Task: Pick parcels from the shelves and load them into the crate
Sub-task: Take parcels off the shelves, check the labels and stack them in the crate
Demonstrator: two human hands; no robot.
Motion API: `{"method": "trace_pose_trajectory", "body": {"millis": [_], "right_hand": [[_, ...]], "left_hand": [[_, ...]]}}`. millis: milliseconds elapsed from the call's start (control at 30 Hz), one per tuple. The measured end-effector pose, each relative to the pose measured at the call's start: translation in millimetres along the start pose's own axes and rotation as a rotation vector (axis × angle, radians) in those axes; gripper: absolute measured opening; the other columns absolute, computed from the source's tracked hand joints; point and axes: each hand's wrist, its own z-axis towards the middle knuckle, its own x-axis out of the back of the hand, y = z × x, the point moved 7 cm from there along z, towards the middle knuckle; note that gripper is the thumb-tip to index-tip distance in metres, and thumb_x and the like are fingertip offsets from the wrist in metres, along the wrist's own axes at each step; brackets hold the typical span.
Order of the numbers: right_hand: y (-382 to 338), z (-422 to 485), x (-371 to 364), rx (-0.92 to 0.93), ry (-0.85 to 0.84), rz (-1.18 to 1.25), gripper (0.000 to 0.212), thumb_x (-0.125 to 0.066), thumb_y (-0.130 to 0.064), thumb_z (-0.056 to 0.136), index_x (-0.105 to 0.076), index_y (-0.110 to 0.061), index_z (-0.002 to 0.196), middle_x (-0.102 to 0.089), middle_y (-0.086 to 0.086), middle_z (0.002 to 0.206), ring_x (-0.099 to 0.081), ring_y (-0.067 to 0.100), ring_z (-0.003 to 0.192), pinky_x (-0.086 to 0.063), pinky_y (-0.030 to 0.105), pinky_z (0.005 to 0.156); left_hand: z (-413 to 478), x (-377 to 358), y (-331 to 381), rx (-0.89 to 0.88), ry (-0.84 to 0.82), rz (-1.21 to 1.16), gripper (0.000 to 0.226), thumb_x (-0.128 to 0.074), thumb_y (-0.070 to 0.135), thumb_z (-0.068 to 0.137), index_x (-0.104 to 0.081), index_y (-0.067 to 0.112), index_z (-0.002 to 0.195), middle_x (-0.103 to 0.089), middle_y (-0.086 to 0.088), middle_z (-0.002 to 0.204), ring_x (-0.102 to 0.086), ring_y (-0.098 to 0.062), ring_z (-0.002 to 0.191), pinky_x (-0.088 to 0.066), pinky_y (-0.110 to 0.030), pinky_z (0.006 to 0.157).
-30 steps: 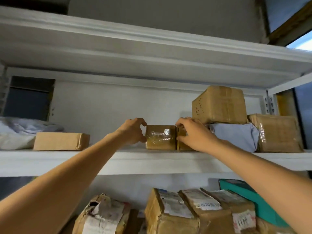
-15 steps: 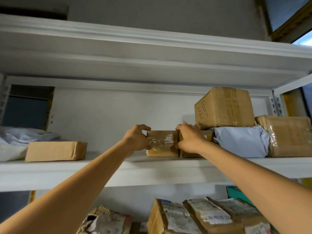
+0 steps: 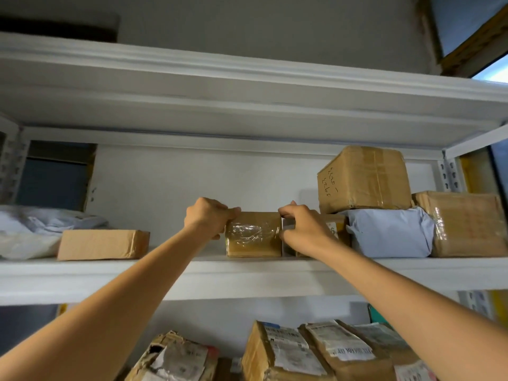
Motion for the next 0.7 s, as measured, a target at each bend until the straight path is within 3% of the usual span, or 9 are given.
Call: {"method": "trace_pose_trajectory", "body": {"millis": [100, 167, 300, 433, 600, 700], "right_hand": [[-0.8, 4.1, -3.0, -0.007, 0.004, 0.101, 0.05, -0.06, -0.003, 0.084, -0.056, -0.017, 0.132, -0.057, 0.0, 0.135, -0.051, 0.013, 0.124, -0.036, 0.016, 0.087], [-2.2, 8.2, -5.6, -0.03, -0.004, 0.197, 0.044, -0.061, -0.004, 0.085, -0.059, -0.017, 0.127, -0.061, -0.001, 0.126, -0.055, 0.012, 0.114, -0.04, 0.017, 0.085], [2.4, 12.3, -11.4, -0.224, 0.04, 0.456, 0.014, -0.067, -0.018, 0.088, -0.06, -0.013, 0.099, -0.062, 0.003, 0.107, -0.061, 0.019, 0.096, -0.059, 0.043, 0.082], [1.7, 16.7, -21.1, -0.429, 0.005, 0.433, 0.041, -0.054, -0.049, 0.094, -0.048, -0.009, 0.105, -0.055, 0.004, 0.096, -0.06, 0.023, 0.092, -0.056, 0.042, 0.088], [-10.3, 24.1, -29.5, -0.495, 0.013, 0.409, 0.038, -0.063, -0.037, 0.092, -0.054, -0.006, 0.111, -0.061, 0.014, 0.114, -0.06, 0.033, 0.104, -0.054, 0.045, 0.09], [-4.5, 21.6, -30.8, -0.528, 0.044, 0.554, 0.038, -0.073, -0.029, 0.086, -0.054, -0.006, 0.11, -0.062, 0.012, 0.113, -0.061, 0.031, 0.1, -0.054, 0.044, 0.088]], "left_hand": [[4.5, -5.6, -10.9, 0.124, -0.011, -0.051, 0.048, -0.081, 0.044, 0.074, -0.07, 0.001, 0.093, -0.073, -0.012, 0.091, -0.072, -0.029, 0.079, -0.06, -0.033, 0.068], [5.3, -7.2, -17.4, 0.171, -0.012, -0.106, 0.051, -0.085, 0.04, 0.071, -0.068, -0.002, 0.095, -0.072, -0.015, 0.095, -0.072, -0.032, 0.082, -0.06, -0.038, 0.076], [-0.7, -9.7, -22.9, 0.247, -0.066, -0.264, 0.054, -0.088, 0.035, 0.067, -0.064, 0.0, 0.102, -0.068, -0.016, 0.103, -0.068, -0.035, 0.089, -0.059, -0.049, 0.079], [-4.7, -12.7, -22.4, 0.296, -0.17, -0.239, 0.061, -0.08, 0.044, 0.074, -0.059, 0.001, 0.112, -0.059, -0.016, 0.097, -0.062, -0.041, 0.094, -0.055, -0.051, 0.075], [-9.2, -12.6, -21.9, 0.326, -0.256, -0.293, 0.05, -0.069, 0.039, 0.087, -0.058, 0.001, 0.117, -0.06, -0.018, 0.094, -0.062, -0.037, 0.075, -0.052, -0.047, 0.067], [-10.0, -10.5, -18.3, 0.307, -0.271, -0.324, 0.033, -0.067, 0.027, 0.09, -0.06, 0.0, 0.108, -0.058, -0.019, 0.095, -0.06, -0.038, 0.075, -0.053, -0.052, 0.077]]}}
